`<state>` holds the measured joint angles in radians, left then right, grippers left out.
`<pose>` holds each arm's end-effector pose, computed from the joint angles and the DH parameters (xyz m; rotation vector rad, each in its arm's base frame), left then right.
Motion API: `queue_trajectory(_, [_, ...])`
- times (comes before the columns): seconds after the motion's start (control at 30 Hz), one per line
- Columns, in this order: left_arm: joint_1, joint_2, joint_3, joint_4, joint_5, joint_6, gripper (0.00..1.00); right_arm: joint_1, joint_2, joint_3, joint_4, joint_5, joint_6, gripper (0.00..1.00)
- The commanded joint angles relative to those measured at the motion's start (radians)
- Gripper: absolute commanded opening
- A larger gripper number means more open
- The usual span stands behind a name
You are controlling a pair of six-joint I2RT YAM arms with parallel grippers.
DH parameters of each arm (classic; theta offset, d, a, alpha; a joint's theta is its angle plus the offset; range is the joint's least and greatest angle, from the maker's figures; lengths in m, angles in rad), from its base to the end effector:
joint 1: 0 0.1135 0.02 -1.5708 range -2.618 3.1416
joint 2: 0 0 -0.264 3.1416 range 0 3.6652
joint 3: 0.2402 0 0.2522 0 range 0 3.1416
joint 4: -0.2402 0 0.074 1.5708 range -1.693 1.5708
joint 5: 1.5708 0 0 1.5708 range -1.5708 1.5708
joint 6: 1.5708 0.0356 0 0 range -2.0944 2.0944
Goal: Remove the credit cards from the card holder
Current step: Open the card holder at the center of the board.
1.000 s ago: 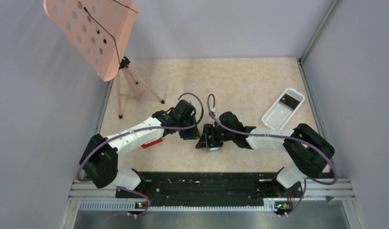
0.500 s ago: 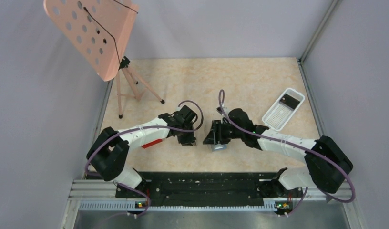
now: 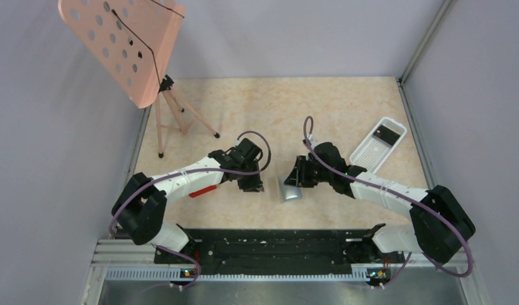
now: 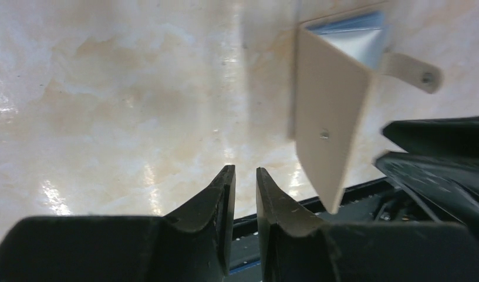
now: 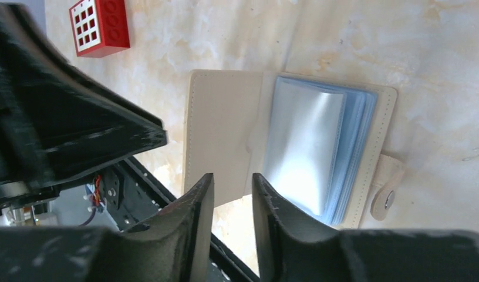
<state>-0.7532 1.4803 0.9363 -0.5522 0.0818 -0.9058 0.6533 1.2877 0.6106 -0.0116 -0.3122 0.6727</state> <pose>0.2072 -0.1983 0.2036 -0.1873 2.8168 -0.5816 0.1983 0.1655 0.1917 -0.1574 2.4391 1.0105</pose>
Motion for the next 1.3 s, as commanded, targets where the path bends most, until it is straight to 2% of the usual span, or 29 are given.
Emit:
queue_trajectory(0.0, [0.002, -0.082, 0.092, 0.033, 0.020, -0.019, 0.26, -0.001, 0.029, -0.022, 0.089, 0.023, 0.016, 0.27])
queue_trajectory(0.2, [0.002, -0.063, 0.105, 0.127, 0.107, -0.026, 0.26, 0.013, 0.112, -0.047, 0.218, -0.051, 0.078, 0.23])
queue_trajectory(0.37, [0.002, -0.029, 0.078, 0.204, 0.178, -0.044, 0.24, 0.077, 0.189, -0.020, 0.244, -0.049, 0.087, 0.23])
queue_trajectory(0.6, [0.002, -0.020, 0.053, 0.217, 0.163, -0.031, 0.22, 0.124, 0.267, -0.018, 0.294, -0.041, 0.121, 0.21])
queue_trajectory(0.73, [0.002, 0.025, 0.041, 0.173, 0.093, -0.025, 0.17, 0.124, 0.253, -0.016, 0.260, -0.015, 0.111, 0.21])
queue_trajectory(1.0, [0.002, 0.100, -0.035, 0.218, 0.088, -0.042, 0.14, 0.118, 0.163, 0.011, 0.116, 0.055, 0.074, 0.21])
queue_trajectory(1.27, [0.002, 0.147, -0.072, 0.236, 0.072, -0.043, 0.13, 0.033, 0.035, -0.004, 0.032, 0.085, 0.037, 0.30])
